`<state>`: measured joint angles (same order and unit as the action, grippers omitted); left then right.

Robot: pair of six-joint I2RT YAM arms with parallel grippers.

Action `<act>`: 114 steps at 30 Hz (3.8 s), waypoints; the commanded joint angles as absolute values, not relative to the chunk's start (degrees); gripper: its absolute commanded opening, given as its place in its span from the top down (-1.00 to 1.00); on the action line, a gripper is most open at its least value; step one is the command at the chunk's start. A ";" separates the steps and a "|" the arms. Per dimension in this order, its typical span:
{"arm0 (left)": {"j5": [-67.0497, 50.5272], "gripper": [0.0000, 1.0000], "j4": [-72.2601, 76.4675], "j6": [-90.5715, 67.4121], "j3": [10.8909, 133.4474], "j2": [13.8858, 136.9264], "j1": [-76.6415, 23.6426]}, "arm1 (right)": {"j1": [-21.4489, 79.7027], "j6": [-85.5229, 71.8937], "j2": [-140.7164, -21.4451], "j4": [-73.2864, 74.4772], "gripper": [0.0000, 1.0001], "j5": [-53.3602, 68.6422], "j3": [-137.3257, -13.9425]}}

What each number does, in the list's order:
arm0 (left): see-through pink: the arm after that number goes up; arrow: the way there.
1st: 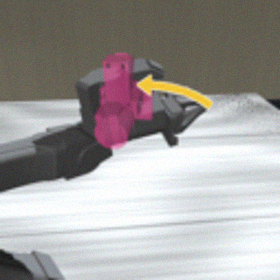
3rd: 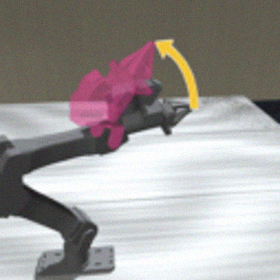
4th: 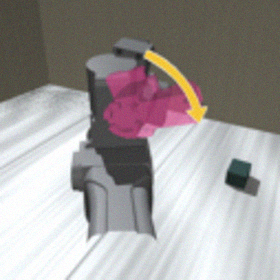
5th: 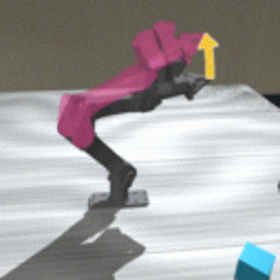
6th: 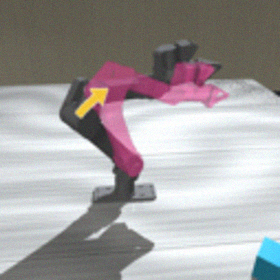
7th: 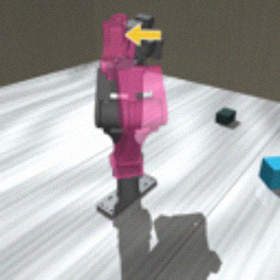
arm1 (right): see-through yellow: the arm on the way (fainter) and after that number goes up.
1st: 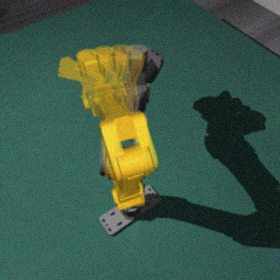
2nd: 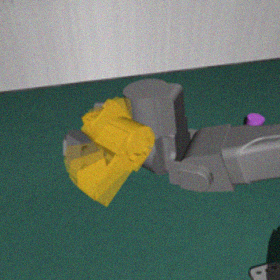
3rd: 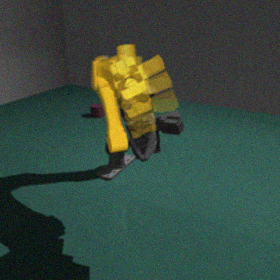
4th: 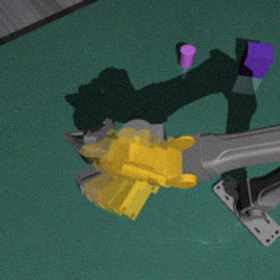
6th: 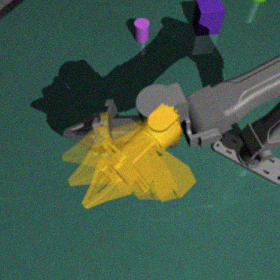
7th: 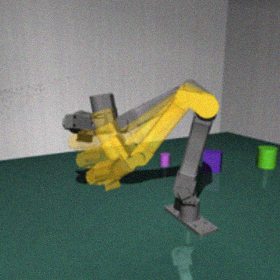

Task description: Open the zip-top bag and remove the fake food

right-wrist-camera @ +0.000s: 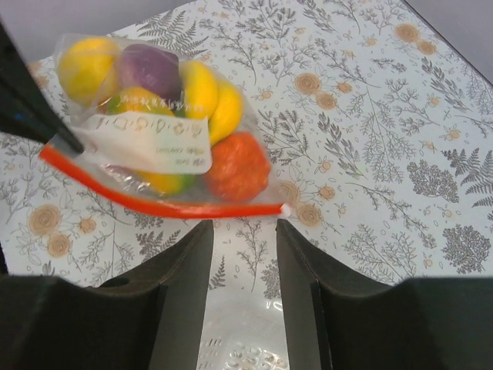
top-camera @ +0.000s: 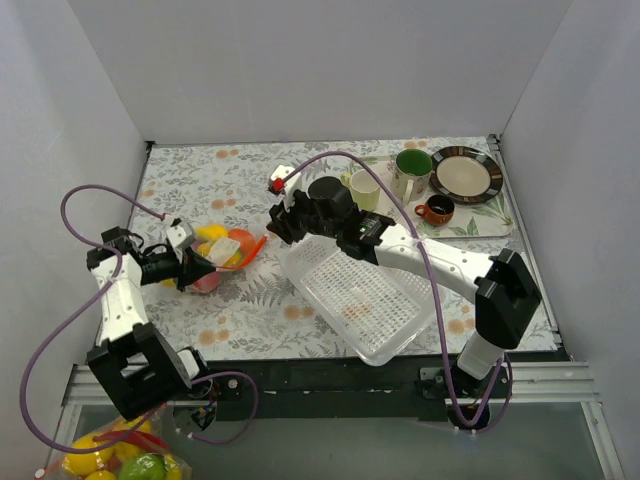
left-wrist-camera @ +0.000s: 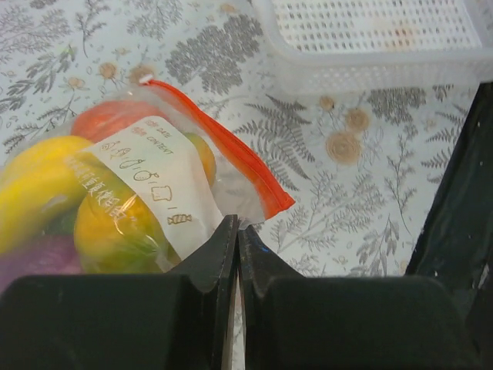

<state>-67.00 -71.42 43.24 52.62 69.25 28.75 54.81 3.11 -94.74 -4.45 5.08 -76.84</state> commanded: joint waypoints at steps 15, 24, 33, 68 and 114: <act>-61.52 1.00 -79.63 48.25 52.91 63.63 26.19 | 59.41 -7.64 -100.02 -12.12 0.22 10.63 -72.52; -60.56 1.00 -79.72 46.23 53.26 61.09 26.10 | 61.00 -10.28 -105.64 -14.49 0.26 8.97 -74.09; -66.25 -0.96 -79.54 31.32 61.31 64.15 25.93 | 61.08 -11.86 -108.11 -15.99 0.29 9.67 -72.09; -50.98 -0.15 -58.10 13.80 58.10 88.15 34.01 | 64.69 -8.79 -109.42 -17.23 0.08 3.78 -66.70; -46.67 1.00 -57.22 20.22 52.38 87.89 33.40 | 73.56 -10.64 -110.05 -10.72 -0.69 -13.09 -63.99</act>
